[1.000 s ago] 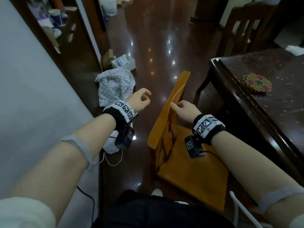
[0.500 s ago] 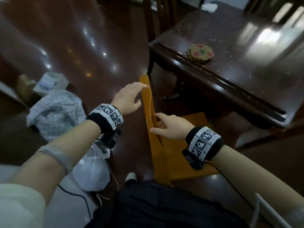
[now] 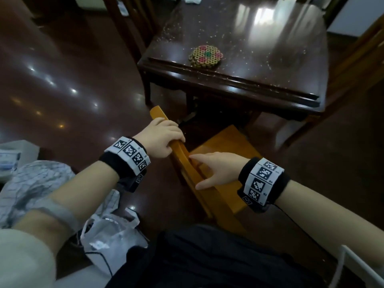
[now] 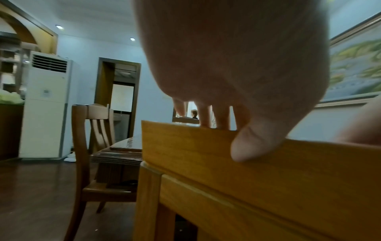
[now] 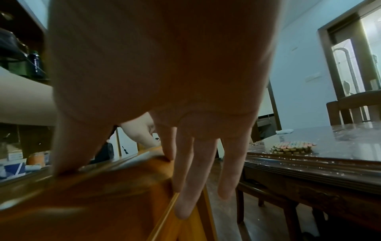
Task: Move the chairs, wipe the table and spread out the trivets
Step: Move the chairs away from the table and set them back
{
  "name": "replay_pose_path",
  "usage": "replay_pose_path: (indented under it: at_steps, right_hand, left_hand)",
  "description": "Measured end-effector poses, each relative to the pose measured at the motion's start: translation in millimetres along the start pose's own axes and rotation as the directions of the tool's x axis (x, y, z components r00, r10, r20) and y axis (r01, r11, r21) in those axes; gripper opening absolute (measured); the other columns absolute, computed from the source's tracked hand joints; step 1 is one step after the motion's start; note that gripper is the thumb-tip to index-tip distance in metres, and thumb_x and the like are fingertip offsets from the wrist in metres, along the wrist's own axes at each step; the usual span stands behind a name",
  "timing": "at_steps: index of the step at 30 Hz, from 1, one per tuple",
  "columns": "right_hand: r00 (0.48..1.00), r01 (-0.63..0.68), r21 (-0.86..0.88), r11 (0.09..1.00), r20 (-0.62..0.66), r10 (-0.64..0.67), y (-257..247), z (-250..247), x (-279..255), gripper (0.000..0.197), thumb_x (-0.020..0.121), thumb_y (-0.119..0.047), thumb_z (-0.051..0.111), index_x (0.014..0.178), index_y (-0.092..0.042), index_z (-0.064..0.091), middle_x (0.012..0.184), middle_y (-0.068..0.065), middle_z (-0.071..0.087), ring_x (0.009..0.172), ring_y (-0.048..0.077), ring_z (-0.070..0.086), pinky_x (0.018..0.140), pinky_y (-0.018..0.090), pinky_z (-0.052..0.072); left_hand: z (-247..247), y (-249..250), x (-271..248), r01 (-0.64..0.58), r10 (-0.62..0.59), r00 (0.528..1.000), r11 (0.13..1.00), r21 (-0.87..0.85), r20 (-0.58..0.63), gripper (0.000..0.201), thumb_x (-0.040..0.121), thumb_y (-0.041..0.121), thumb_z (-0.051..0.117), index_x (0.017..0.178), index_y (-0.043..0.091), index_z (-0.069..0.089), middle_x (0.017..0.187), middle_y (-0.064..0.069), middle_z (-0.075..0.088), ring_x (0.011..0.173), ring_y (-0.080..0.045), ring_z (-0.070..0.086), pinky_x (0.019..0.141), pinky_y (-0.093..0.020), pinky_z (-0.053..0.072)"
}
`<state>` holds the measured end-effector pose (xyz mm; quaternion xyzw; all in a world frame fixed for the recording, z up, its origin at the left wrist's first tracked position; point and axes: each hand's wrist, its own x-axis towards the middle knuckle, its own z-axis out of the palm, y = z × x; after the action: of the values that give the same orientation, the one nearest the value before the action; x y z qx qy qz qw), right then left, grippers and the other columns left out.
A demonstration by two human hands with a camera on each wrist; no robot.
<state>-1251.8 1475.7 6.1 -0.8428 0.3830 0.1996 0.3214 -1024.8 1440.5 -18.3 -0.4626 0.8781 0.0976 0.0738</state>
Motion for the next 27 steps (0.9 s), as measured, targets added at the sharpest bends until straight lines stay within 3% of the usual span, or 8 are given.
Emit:
replay_pose_path:
  at_steps: [3,6,10,13,19,24,27]
  right_hand:
    - [0.999,-0.015,-0.019,1.000,0.049,0.016,1.1,-0.6,-7.6,0.096,0.081,-0.059,0.064,0.154,-0.029,0.008,0.149,-0.002,0.039,0.124,0.017,0.048,0.097,0.031,0.046]
    - [0.997,-0.039,-0.009,0.999,0.070,0.039,-2.0,-1.1,-12.4,0.094,0.081,-0.059,0.064,0.153,-0.032,0.009,0.149,-0.003,0.038,0.123,0.016,0.048,0.098,0.032,0.046]
    - [0.992,-0.110,-0.027,0.994,0.059,0.111,-7.5,-4.8,-15.6,0.086,0.080,-0.065,0.060,0.151,-0.039,0.018,0.146,-0.009,0.042,0.124,0.014,0.047,0.098,0.030,0.044]
    - [0.979,-0.203,-0.016,0.979,0.021,0.203,-12.0,-15.0,-21.7,0.077,0.079,-0.071,0.056,0.145,-0.040,0.032,0.139,-0.012,0.050,0.119,0.012,0.051,0.096,0.030,0.045]
    - [0.875,-0.483,0.111,0.869,0.006,0.485,-24.7,-15.7,-29.3,0.079,0.073,-0.079,0.051,0.141,-0.039,0.039,0.133,-0.012,0.054,0.115,0.012,0.054,0.092,0.029,0.047]
    - [0.790,-0.590,0.330,0.737,0.046,0.611,-47.5,14.6,-12.9,0.075,0.079,-0.072,0.053,0.141,-0.033,0.039,0.132,-0.011,0.054,0.104,0.009,0.053,0.085,0.025,0.046]
    - [0.744,-0.600,0.363,0.713,-0.073,0.664,-58.6,36.4,0.0,0.074,0.081,-0.074,0.049,0.141,-0.033,0.039,0.134,-0.009,0.051,0.110,0.012,0.053,0.088,0.031,0.049]
  left_hand:
    - [-5.4,4.5,8.6,-0.037,0.025,0.987,0.997,0.070,0.160,0.049,0.081,0.036,0.060,0.129,0.041,0.051,0.134,0.021,0.048,0.138,-0.012,0.026,0.114,-0.043,0.007]
    - [-5.2,7.0,20.5,-0.119,0.082,0.967,0.983,0.142,0.242,0.046,0.079,0.045,0.062,0.124,0.042,0.053,0.126,0.018,0.053,0.132,-0.014,0.034,0.114,-0.048,0.007]
    - [-2.8,3.2,35.4,-0.278,0.208,0.935,0.933,0.227,0.287,0.042,0.079,0.058,0.057,0.117,0.040,0.056,0.116,0.014,0.058,0.117,-0.015,0.047,0.106,-0.042,0.027]
    - [-1.4,-5.1,39.3,-0.394,0.320,0.897,0.892,0.223,0.306,0.038,0.083,0.057,0.056,0.115,0.038,0.055,0.113,0.012,0.058,0.109,-0.015,0.051,0.094,-0.036,0.036]
    - [-0.8,-17.7,45.1,-0.554,0.499,0.821,0.815,0.173,0.279,0.033,0.089,0.053,0.053,0.114,0.033,0.051,0.110,0.008,0.059,0.105,-0.018,0.055,0.088,-0.035,0.039]
    - [0.1,-23.5,49.3,-0.625,0.573,0.774,0.761,0.175,0.269,0.037,0.088,0.050,0.055,0.119,0.030,0.050,0.108,0.005,0.060,0.098,-0.020,0.058,0.082,-0.034,0.045]
    - [-3.7,-28.9,53.1,-0.641,0.583,0.755,0.752,0.154,0.300,0.038,0.088,0.048,0.056,0.120,0.029,0.050,0.105,0.005,0.060,0.092,-0.018,0.058,0.073,-0.031,0.048]
